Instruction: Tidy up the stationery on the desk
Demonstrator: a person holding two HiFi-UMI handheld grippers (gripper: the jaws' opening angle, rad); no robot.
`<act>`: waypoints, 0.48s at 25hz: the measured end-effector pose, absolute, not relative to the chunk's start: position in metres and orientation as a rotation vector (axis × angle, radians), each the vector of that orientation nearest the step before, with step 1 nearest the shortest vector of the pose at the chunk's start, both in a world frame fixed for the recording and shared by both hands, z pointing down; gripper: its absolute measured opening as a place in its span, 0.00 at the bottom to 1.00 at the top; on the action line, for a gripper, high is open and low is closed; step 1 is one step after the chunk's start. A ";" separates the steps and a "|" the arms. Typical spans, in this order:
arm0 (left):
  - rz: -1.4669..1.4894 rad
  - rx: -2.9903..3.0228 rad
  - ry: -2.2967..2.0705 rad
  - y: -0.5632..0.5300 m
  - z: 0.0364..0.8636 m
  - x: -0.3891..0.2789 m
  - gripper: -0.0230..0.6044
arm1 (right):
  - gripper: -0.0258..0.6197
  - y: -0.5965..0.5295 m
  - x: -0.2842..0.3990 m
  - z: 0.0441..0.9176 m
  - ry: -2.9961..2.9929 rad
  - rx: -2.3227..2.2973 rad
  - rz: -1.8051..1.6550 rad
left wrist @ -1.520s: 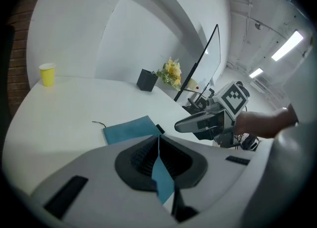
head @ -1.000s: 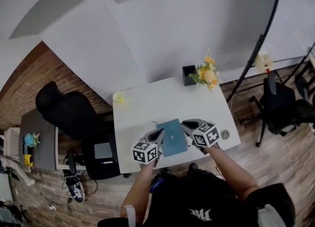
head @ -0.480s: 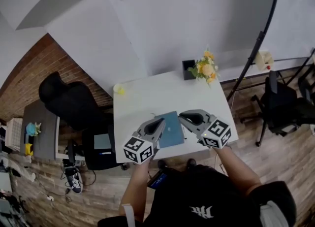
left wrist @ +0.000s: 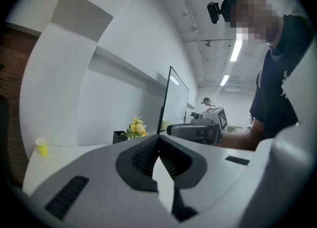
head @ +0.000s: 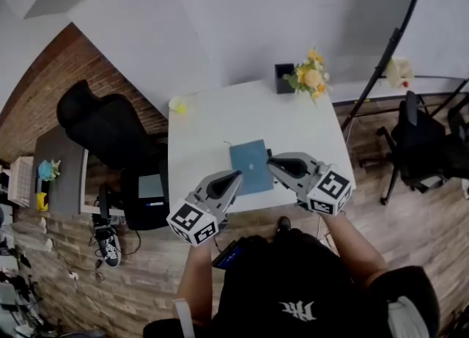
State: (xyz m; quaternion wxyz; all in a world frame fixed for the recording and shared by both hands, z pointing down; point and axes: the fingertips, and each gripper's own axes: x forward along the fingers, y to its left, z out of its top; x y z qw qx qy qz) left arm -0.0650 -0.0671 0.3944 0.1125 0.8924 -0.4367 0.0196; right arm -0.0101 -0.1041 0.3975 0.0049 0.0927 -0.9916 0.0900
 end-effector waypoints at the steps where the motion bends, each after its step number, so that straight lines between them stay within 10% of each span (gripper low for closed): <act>1: 0.037 2.619 -1.281 -0.061 0.394 -0.067 0.04 | 0.12 -0.097 -0.009 0.398 -3.108 0.288 0.280; 12: -0.045 2.609 -1.139 0.054 0.419 -0.070 0.04 | 0.12 0.027 -0.011 0.406 -3.095 0.290 0.318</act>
